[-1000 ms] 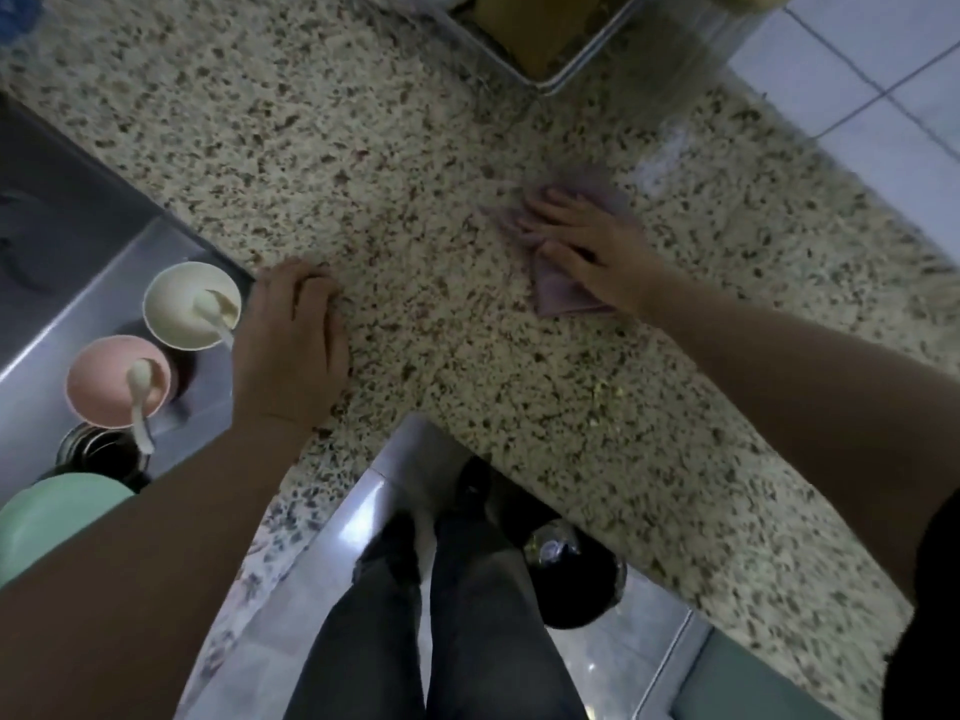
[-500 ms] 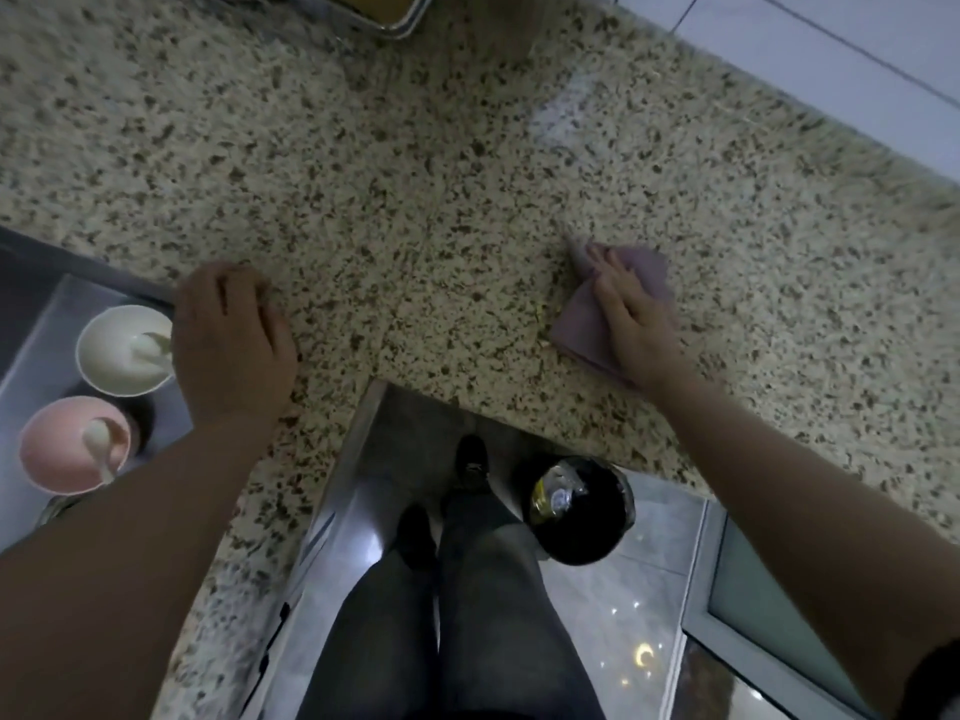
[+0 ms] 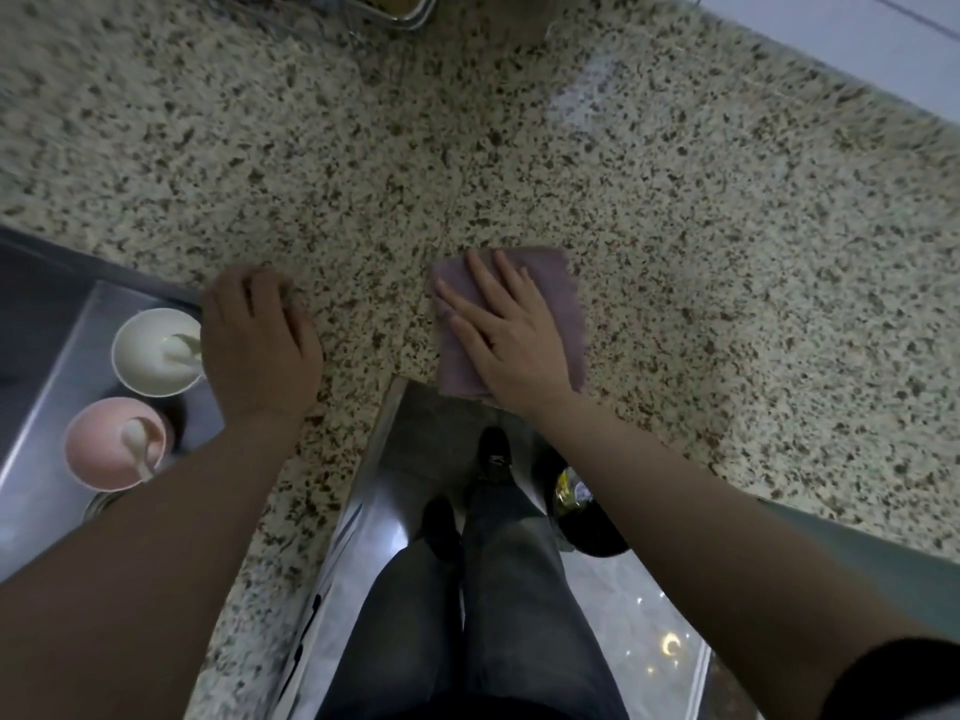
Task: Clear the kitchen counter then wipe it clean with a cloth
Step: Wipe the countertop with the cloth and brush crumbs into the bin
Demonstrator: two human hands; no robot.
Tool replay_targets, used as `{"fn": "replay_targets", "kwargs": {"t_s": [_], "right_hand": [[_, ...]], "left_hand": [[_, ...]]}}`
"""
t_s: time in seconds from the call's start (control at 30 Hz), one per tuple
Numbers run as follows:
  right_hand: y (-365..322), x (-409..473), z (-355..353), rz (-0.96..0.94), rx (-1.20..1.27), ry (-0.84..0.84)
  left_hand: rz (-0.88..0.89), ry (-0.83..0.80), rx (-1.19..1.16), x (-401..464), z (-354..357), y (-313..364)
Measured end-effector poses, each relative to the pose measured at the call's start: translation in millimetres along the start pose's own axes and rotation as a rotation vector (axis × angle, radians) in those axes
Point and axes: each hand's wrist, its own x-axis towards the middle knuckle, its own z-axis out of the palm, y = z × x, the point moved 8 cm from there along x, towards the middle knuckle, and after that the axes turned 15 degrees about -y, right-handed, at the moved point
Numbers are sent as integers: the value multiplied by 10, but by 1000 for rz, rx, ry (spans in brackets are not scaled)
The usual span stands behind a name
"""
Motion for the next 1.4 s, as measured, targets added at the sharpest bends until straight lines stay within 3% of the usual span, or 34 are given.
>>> {"fn": "replay_targets", "kwargs": {"t_s": [0.17, 0.6, 0.77, 0.87, 1.17, 1.4], "right_hand": [[-356, 284, 123, -158, -187, -34], [-465, 351, -44, -101, -151, 156], [-493, 368, -116, -218, -216, 180], [-467, 346, -151, -251, -347, 159], [-175, -17, -71, -114, -495, -38], [333, -664, -9, -30, -476, -106]], "left_hand": [[24, 49, -21, -13, -18, 15], [20, 68, -30, -14, -1, -17], [182, -5, -48, -34, -5, 149], [312, -34, -153, -104, -57, 420], [331, 20, -579, -1139, -142, 950], [288, -200, -695, -1894, 273, 1410]]}}
